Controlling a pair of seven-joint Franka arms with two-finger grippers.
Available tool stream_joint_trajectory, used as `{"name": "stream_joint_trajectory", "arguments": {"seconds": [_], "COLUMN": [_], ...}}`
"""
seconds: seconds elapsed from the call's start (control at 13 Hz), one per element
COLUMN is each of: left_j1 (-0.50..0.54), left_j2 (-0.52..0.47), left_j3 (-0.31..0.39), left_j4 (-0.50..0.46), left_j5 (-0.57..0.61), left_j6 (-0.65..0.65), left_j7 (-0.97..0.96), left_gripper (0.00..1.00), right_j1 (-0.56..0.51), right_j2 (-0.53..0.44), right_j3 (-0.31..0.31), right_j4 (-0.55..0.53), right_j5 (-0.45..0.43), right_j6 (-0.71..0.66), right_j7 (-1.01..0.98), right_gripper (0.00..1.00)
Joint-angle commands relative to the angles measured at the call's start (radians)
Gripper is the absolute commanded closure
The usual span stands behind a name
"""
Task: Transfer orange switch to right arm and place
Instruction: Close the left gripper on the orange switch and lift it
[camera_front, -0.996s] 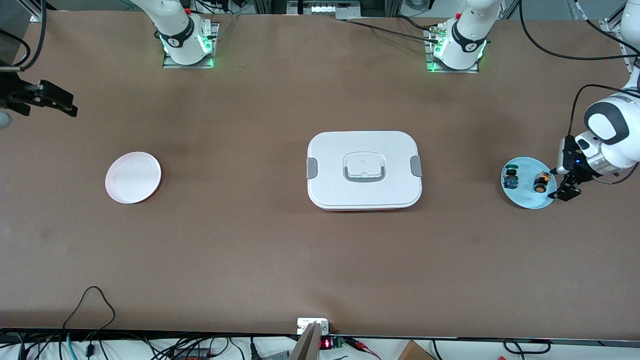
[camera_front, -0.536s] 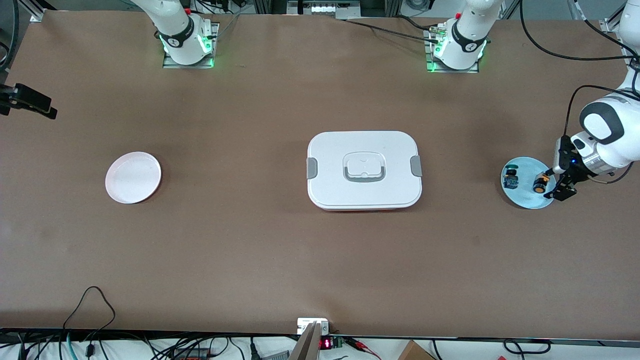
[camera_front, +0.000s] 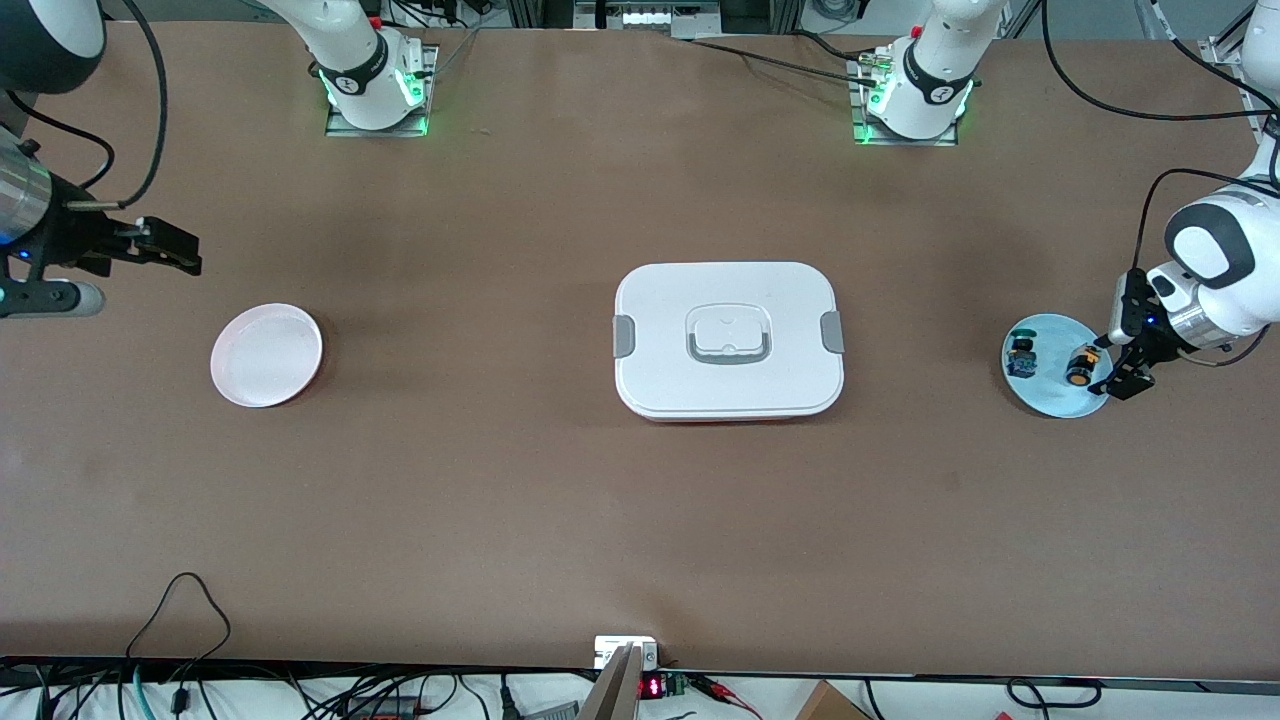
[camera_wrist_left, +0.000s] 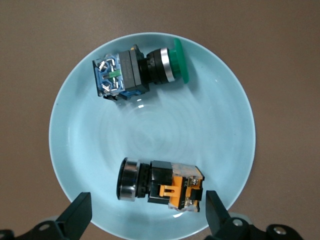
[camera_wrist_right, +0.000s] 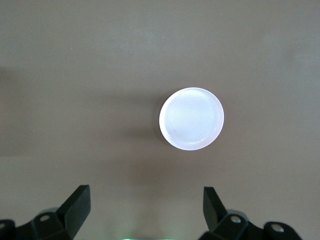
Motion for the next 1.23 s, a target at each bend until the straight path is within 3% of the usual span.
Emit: {"name": "stream_joint_trajectory", "arguments": {"seconds": [0.0,0.46,1.15], "left_j1": [0.046,0.049,0.051], "left_j2": [-0.014,0.000,0.027], "left_j3": [-0.016,-0.051,-0.053], "left_j4": [-0.004,-0.004,0.002], "left_j5": [-0.032,-0.043,-0.044], "left_j6": [-0.032,-0.032,-0.022], "left_j7": [0.050,0.047,0.045], "left_gripper": [0.00,0.00,0.00], "right_j1": [0.013,0.016,0.016], "right_j2": [0.012,0.023,0.026], "right_j3": [-0.001,-0.009,-0.009], "right_j4": [0.008,0.007,-0.004], "right_j5": [-0.009,0.014,-0.026], "right_j6": [0.030,0.047,0.061], "right_j7": [0.001,-0.004,0.002], "right_gripper": [0.00,0.00,0.00]}}
